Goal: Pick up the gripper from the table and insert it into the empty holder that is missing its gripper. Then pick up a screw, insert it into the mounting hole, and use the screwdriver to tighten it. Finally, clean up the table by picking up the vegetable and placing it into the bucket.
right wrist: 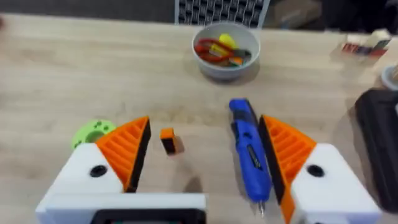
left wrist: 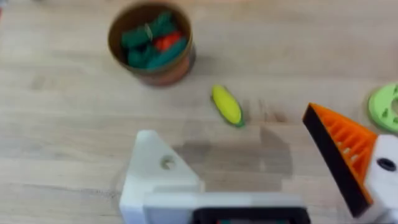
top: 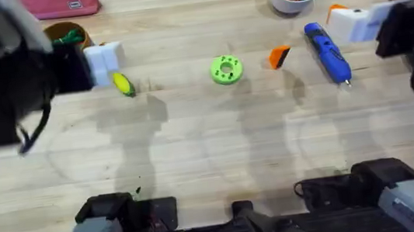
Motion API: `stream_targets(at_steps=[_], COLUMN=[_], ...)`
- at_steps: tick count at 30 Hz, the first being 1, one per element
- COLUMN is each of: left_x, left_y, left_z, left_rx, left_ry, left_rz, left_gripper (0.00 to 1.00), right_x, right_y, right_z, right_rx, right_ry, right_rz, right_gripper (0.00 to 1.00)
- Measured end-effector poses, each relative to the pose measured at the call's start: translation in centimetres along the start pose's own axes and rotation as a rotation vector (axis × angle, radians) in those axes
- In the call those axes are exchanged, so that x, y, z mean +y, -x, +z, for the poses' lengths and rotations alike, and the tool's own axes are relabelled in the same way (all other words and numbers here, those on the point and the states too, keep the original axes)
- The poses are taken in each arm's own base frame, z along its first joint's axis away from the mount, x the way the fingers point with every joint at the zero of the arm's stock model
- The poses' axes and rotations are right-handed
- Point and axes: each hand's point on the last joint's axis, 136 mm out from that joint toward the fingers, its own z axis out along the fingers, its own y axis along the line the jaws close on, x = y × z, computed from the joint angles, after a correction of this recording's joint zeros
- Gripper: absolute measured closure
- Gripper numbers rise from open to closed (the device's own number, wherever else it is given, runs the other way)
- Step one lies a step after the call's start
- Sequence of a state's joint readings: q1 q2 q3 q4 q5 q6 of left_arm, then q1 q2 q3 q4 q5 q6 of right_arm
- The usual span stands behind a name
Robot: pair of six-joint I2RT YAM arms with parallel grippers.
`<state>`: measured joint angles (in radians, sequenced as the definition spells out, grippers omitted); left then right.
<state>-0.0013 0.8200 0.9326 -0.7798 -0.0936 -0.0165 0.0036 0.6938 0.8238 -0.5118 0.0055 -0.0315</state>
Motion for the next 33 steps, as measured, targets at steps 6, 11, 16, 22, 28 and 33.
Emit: stream_targets(at_steps=[6, 11, 16, 22, 28, 33], left_x=[-0.3, -0.5, -0.8, -1.0, -1.1, -0.5], left_y=[-0.9, -1.9, -3.4, -4.2, -4.0, -5.3], left_z=[3.2, 5.7, 7.5, 8.0, 10.0, 13.5], left_rx=[0.244, 0.364, 0.446, 0.527, 0.657, 0.755], left_ry=[0.008, 0.013, 0.007, 0.034, 0.124, 0.195], left_rz=[0.0, 0.001, -0.003, -0.126, -0.329, -0.44], left_gripper=[0.015, 0.015, 0.015, 0.015, 0.015, 0.015], right_x=[0.0, 0.0, 0.0, 0.0, 0.0, 0.0], right_y=[-1.7, -3.7, -5.1, -5.0, -5.0, -5.0], right_z=[2.4, 4.0, 5.0, 5.1, 5.1, 5.1], right_rx=[0.284, 0.458, 0.529, 0.528, 0.528, 0.528], right_ry=[0.009, 0.015, 0.018, 0.018, 0.018, 0.018], right_rz=[0.007, 0.012, 0.012, 0.012, 0.012, 0.012], right_gripper=[0.008, 0.008, 0.008, 0.008, 0.007, 0.008])
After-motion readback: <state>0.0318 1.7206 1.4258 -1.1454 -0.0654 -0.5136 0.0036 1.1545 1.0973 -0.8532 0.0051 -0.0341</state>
